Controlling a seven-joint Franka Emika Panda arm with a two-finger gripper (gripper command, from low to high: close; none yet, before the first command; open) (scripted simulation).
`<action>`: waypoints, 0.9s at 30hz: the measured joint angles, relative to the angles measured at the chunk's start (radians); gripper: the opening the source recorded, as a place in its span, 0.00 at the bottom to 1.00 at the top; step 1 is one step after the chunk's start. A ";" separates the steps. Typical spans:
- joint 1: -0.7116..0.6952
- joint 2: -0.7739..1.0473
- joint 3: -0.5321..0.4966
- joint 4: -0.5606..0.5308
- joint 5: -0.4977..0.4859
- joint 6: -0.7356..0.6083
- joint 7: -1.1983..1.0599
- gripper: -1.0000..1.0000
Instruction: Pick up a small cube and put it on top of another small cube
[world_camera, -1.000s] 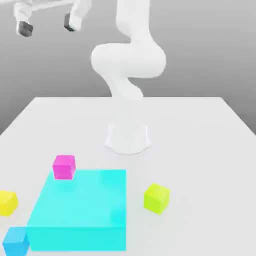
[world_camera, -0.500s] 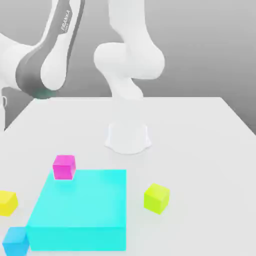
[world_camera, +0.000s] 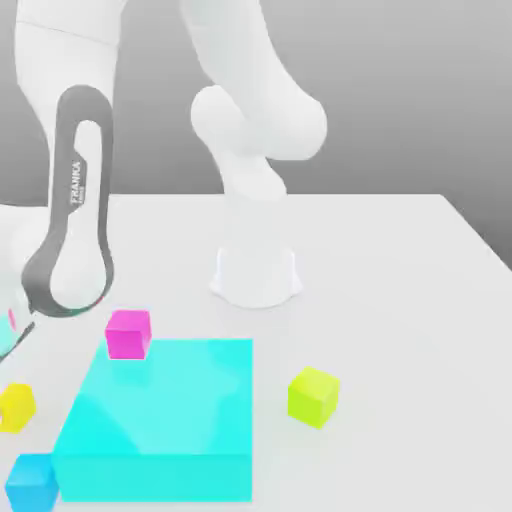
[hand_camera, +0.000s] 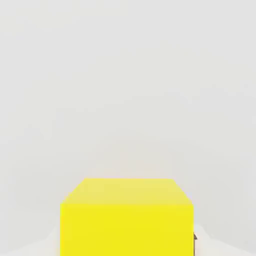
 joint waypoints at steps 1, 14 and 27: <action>0.005 -0.024 -0.007 -0.005 -0.008 -0.019 0.007 0.00; 0.093 -0.487 -0.018 -0.207 -0.210 -0.274 0.021 0.00; 0.174 -0.875 0.021 -0.448 -0.230 -0.419 -0.145 0.00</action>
